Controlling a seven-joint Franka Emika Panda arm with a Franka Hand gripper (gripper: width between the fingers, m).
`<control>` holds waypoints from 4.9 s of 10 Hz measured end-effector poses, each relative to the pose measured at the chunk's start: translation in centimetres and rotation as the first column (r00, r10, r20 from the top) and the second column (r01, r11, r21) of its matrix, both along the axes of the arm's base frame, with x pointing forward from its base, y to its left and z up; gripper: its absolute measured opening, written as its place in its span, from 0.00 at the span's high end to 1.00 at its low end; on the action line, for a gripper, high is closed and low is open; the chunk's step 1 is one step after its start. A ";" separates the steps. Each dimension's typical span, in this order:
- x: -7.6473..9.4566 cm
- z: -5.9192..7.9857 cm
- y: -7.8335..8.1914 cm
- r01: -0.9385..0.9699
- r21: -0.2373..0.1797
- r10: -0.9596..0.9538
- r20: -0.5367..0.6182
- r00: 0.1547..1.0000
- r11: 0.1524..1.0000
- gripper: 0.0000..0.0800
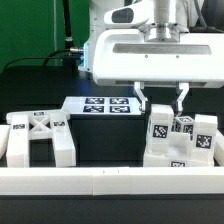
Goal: Assemble chair
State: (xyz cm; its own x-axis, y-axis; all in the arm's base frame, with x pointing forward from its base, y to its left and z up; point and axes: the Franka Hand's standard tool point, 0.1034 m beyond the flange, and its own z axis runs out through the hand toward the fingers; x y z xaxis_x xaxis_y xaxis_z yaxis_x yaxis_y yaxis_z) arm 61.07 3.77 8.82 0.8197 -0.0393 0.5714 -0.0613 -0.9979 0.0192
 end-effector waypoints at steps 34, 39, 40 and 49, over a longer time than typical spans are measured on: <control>1.0 -0.2 -0.8 0.153 0.112 -0.081 -0.482 0.873 0.982 0.64; 0.7 -0.3 -0.7 0.647 0.180 -0.494 -0.507 0.706 0.741 0.64; 0.6 -0.3 -0.3 0.747 0.192 -0.575 -0.527 0.626 0.637 0.64; 0.7 -0.4 0.5 0.769 0.200 -0.593 -0.530 0.606 0.608 0.22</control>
Offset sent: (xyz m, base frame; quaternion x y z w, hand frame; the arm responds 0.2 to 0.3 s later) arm 0.0000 0.0000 0.0000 0.0000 0.0000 0.0000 1.0000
